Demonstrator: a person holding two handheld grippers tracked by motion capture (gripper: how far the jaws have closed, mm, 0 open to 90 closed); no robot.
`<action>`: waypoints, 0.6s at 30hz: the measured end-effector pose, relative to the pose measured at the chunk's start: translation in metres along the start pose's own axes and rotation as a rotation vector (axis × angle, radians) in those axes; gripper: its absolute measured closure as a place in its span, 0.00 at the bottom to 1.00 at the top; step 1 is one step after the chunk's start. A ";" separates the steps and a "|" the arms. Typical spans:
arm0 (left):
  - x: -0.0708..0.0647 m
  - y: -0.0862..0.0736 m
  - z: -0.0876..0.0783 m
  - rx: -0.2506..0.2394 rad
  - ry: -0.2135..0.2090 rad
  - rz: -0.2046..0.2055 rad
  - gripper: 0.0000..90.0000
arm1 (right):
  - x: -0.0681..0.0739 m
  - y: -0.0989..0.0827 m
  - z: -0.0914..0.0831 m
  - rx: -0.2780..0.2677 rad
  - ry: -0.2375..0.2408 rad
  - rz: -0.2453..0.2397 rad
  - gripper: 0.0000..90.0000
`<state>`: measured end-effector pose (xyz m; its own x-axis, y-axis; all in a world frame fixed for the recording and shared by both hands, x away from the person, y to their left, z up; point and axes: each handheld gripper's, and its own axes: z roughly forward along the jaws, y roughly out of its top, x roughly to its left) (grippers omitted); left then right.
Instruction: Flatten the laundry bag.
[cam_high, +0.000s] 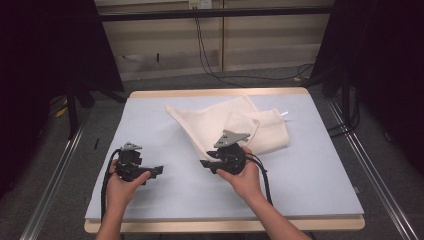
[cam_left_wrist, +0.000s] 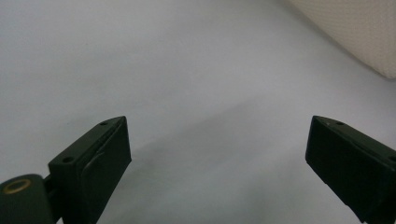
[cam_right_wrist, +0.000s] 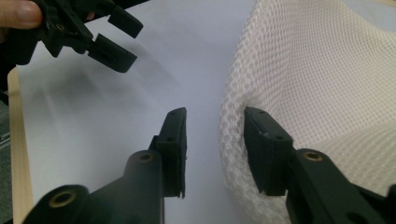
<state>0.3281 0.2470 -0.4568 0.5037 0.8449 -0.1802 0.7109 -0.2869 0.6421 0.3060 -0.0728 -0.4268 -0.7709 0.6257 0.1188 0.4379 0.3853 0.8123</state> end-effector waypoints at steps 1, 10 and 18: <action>0.001 0.000 -0.001 0.003 -0.005 0.006 0.07 | 0.001 0.004 0.000 0.004 0.005 -0.004 0.62; 0.000 0.001 -0.003 -0.003 -0.004 0.002 0.07 | 0.011 0.015 -0.002 0.006 0.021 -0.039 0.55; 0.001 0.000 -0.003 0.001 -0.007 -0.008 0.08 | 0.020 0.019 0.001 0.001 0.054 -0.063 0.66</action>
<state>0.3273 0.2493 -0.4541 0.5011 0.8441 -0.1906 0.7156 -0.2804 0.6398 0.2994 -0.0522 -0.4098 -0.8205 0.5632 0.0981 0.3884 0.4233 0.8185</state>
